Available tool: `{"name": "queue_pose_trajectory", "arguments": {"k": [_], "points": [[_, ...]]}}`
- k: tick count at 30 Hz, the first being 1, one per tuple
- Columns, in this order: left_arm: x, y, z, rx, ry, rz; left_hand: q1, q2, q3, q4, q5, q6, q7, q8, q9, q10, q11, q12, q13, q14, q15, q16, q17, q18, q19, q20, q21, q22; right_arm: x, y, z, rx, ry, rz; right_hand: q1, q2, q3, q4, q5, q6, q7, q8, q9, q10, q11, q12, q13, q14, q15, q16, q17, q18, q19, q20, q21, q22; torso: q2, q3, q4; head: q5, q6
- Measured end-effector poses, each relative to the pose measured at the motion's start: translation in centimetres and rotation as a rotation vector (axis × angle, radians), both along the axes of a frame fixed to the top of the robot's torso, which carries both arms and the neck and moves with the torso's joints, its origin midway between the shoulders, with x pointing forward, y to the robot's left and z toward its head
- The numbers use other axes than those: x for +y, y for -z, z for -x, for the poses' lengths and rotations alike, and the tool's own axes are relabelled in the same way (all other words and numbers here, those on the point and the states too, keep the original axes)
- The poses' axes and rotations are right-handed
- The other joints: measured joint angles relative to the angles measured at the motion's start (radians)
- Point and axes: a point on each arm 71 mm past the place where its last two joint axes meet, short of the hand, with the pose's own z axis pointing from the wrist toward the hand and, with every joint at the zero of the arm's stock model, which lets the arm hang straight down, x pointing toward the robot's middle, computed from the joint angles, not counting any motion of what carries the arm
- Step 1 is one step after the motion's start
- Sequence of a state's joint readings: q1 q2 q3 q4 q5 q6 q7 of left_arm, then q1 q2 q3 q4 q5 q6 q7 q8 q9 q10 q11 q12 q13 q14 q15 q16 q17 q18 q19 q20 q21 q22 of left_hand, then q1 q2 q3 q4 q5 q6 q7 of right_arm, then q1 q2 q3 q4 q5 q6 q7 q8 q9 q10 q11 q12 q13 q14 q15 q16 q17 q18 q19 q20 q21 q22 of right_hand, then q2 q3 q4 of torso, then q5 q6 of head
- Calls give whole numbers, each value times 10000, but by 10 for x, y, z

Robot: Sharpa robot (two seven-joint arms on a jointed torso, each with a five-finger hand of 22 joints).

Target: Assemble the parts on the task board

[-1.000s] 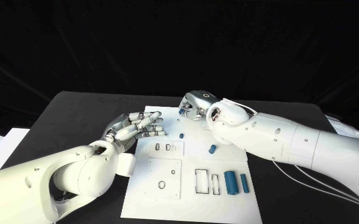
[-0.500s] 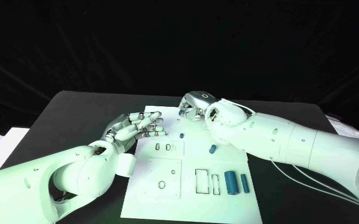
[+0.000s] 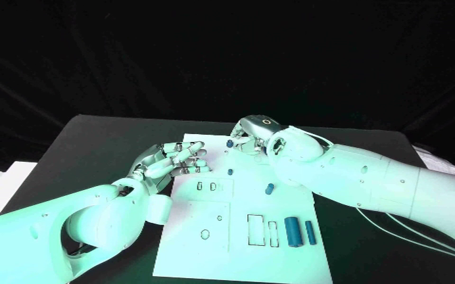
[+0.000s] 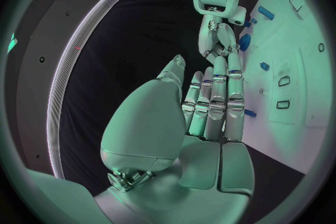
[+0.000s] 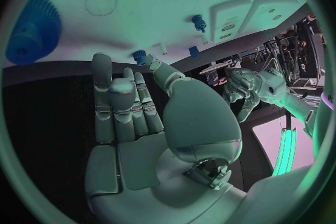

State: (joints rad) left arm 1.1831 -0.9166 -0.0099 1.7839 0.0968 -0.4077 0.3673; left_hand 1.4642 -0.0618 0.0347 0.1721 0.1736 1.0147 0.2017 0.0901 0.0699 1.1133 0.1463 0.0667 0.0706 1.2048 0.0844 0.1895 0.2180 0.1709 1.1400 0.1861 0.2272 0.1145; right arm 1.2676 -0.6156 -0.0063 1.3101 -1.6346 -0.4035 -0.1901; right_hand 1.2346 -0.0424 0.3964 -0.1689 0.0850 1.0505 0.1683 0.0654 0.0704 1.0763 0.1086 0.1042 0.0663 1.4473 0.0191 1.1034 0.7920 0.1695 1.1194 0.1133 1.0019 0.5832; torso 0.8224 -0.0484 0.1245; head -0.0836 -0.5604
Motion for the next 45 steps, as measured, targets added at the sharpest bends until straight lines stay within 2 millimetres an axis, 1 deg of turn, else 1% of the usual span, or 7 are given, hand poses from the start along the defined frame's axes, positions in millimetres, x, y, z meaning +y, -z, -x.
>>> {"name": "queue_pose_trajectory", "arguments": {"k": [5, 9, 11, 14, 16, 21, 45], "points": [[2, 0, 0, 0, -40, -16, 0, 0, 0, 0, 0, 0, 0, 0, 0, 0, 0, 0, 0, 0, 0, 0, 0, 0, 0, 0, 0, 0, -29, -8, 15, 134, 248, -318, -195, -195, -128, 272, 242, 81, -46, 0, -2, 889, -143, 370, 111, 199, -88, 846, 1221, 1, 708, -57, 844, 1267, -14, 1, -40, -12, 75], [3, 0, -1, -1, -55, -20, 0, 0, 0, 0, 0, 0, 0, 0, 0, 0, 0, 0, 0, 0, 0, 0, -1, -1, 0, 0, 0, 0, -51, -11, 22, 553, 639, -728, -337, -585, -403, 496, 635, 31, -185, 0, -18, 1797, -264, 935, 437, 187, -314, 1640, 2381, -156, 1226, -199, 1503, 2237, -31, 11, -104, -12, 90], [4, 0, -1, -3, -58, -20, 0, 0, 0, 0, 0, 0, 0, 0, 1, 0, 0, 0, 0, 0, 0, 0, -1, -1, 0, 0, 0, -1, -61, -12, 23, 836, 884, -926, -373, -830, -744, 575, 913, -357, -288, 0, -40, 2552, -517, 1453, 846, 185, -439, 2071, 2998, -318, 1520, -316, 1910, 2824, -43, 19, -144, -12, 101], [4, 0, -1, -7, -58, -17, 0, 0, 0, 0, 0, 0, 0, 0, 1, 0, 0, 0, 0, 0, 0, 0, -1, -1, 0, 0, 0, 0, -75, -10, 22, 1344, 1280, -1133, -323, -966, -1316, 778, 1152, -718, -332, 0, -39, 2830, -628, 2472, 1801, 192, -446, 2599, 3771, -465, 1840, -417, 2422, 3584, -64, 26, -189, -11, 112], [4, 1, -1, -8, -54, -14, 0, 0, 0, 0, 0, 0, 0, 0, 1, 0, 0, 0, 0, 0, 0, 0, -1, -1, 0, 0, 0, -1, -81, -8, 20, 1655, 1502, -1186, -116, -881, -1812, 1034, 1223, -1032, -308, 44, -11, 2389, -681, 3705, 3131, 192, -446, 2980, 4321, -468, 1994, -392, 2760, 4072, -79, 33, -213, -31, 113], [4, 1, -2, -11, -59, -14, 0, 0, 27, -27, 0, 0, 0, 1, 1, 0, 0, 0, 0, 0, 0, 0, 15, -1, 0, 0, 0, -1, -94, -2, 14, 2281, 2025, -1181, 242, -574, -2463, 1555, 1224, -1202, -201, 44, 10, 1645, -521, 6696, 6476, 192, -446, 3367, 4969, -539, 2042, -343, 3116, 4602, -97, 38, -236, -67, 102], [4, 1, -3, -6, -21, 3, 0, 0, 27, -27, 0, 0, 0, 1, 2, 0, 0, 0, 1, 0, 0, 0, 21, -1, 0, 0, 0, -2, -90, 9, 0, 2865, 2479, -938, 600, -296, -2724, 1816, 1263, -1140, -186, 45, 18, 2317, -503, 9648, 9811, 192, -445, 3800, 5159, -621, 2205, -251, 3502, 5190, -84, 14, -199, -119, 62]]}}
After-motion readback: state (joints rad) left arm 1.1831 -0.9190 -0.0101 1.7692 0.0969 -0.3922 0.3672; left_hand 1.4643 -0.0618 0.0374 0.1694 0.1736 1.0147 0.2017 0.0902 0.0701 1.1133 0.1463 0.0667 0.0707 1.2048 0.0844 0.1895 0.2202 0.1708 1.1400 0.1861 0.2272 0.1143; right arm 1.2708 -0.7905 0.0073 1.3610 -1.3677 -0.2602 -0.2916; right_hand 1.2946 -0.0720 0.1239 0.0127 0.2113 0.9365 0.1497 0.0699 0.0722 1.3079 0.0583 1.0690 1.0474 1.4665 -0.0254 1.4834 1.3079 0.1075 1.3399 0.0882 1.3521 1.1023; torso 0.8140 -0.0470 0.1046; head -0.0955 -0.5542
